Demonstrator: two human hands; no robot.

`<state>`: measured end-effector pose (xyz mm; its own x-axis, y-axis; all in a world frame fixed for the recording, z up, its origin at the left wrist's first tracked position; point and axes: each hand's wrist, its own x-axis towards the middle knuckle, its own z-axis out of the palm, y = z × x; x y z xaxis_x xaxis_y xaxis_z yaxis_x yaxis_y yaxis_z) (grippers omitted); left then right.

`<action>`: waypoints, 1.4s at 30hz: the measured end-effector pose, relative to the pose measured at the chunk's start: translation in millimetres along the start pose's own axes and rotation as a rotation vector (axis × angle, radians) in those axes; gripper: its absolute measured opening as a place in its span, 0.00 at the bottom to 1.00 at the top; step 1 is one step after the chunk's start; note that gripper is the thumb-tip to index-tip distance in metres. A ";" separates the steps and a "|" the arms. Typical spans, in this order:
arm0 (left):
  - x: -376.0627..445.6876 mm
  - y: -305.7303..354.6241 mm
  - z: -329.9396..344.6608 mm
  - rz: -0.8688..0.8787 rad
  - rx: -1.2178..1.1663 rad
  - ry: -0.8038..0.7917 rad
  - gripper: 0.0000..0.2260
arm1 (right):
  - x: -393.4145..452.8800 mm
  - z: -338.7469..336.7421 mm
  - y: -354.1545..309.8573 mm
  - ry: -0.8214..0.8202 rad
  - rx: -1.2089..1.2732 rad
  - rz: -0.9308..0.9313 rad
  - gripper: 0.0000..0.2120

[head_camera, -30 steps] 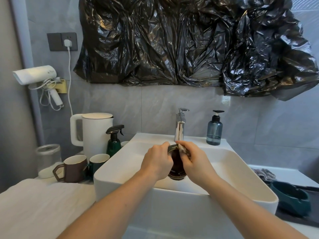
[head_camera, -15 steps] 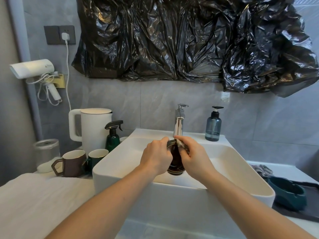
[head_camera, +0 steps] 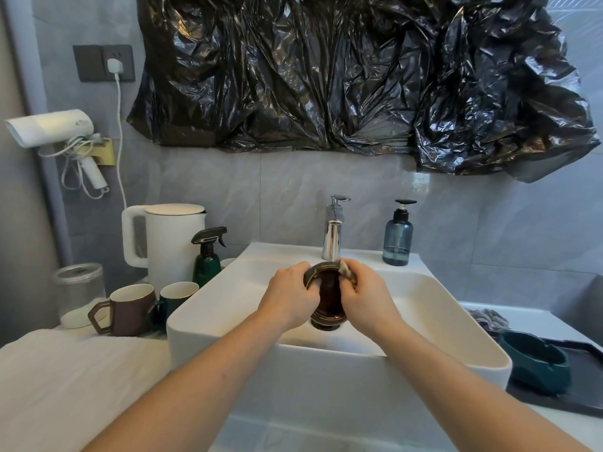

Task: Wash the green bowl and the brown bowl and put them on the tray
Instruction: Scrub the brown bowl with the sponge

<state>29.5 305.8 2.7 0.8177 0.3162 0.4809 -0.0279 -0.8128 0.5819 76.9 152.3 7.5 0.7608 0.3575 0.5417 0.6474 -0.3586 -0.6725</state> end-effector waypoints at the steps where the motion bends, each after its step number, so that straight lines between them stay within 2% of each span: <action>1: -1.4 0.6 -0.5 0.013 -0.017 -0.033 0.04 | 0.1 -0.1 0.2 -0.004 -0.030 -0.031 0.15; 3: -3.3 1.2 -0.8 0.035 -0.015 -0.081 0.06 | -0.5 -0.2 -0.8 -0.017 -0.059 -0.089 0.19; 7: -1.1 2.1 -1.4 0.046 0.101 0.027 0.07 | -2.1 0.9 -3.5 -0.018 -0.044 -0.155 0.21; 11: -1.8 3.9 -5.0 0.035 0.190 0.118 0.06 | -2.5 1.7 -4.0 -0.065 -0.044 -0.019 0.10; 16: -1.6 2.4 -3.6 0.032 0.231 0.088 0.05 | -3.2 1.1 -1.6 -0.095 -0.046 0.061 0.09; 19: -3.3 3.3 -0.5 0.031 0.225 0.015 0.06 | -3.3 1.8 -3.4 -0.099 -0.040 -0.046 0.13; 22: -3.0 5.1 2.0 0.025 0.210 0.032 0.06 | -2.3 3.3 -6.0 -0.070 -0.063 -0.122 0.17; 25: -0.1 3.9 -2.0 -0.028 0.171 0.141 0.06 | -1.1 3.5 -3.5 -0.083 -0.036 0.018 0.11; 27: 2.5 -0.5 -4.8 -0.052 0.150 0.172 0.06 | -2.7 2.7 -3.0 -0.168 -0.030 0.160 0.10; 28: 2.8 -1.8 -5.3 -0.049 0.151 0.168 0.06 | -3.0 2.4 -2.4 -0.183 -0.034 0.174 0.11; 31: 2.5 -2.8 -2.0 -0.007 0.154 0.117 0.05 | -2.0 3.3 -1.5 -0.107 -0.002 0.050 0.10; 33: -0.1 0.4 0.6 0.027 0.170 0.065 0.05 | -2.1 3.0 -1.4 -0.087 -0.008 -0.032 0.17; 35: -1.1 3.1 1.3 0.043 0.174 0.059 0.06 | -1.4 2.1 -2.8 -0.072 -0.030 -0.082 0.20; 37: -0.7 4.3 0.4 0.037 0.178 0.086 0.06 | -1.8 2.7 -3.1 -0.062 -0.034 -0.090 0.18; 40: 0.9 2.5 -3.3 0.000 0.156 0.158 0.06 | -0.8 3.8 -2.6 -0.103 -0.046 0.044 0.10; 42: 2.6 -0.4 -6.0 -0.035 0.116 0.209 0.07 | -1.9 4.1 -3.0 -0.168 -0.009 0.159 0.11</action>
<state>28.3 309.9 7.7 0.6802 0.4300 0.5937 0.0746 -0.8463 0.5275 73.3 156.2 6.5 0.8352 0.4342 0.3376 0.5212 -0.4290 -0.7377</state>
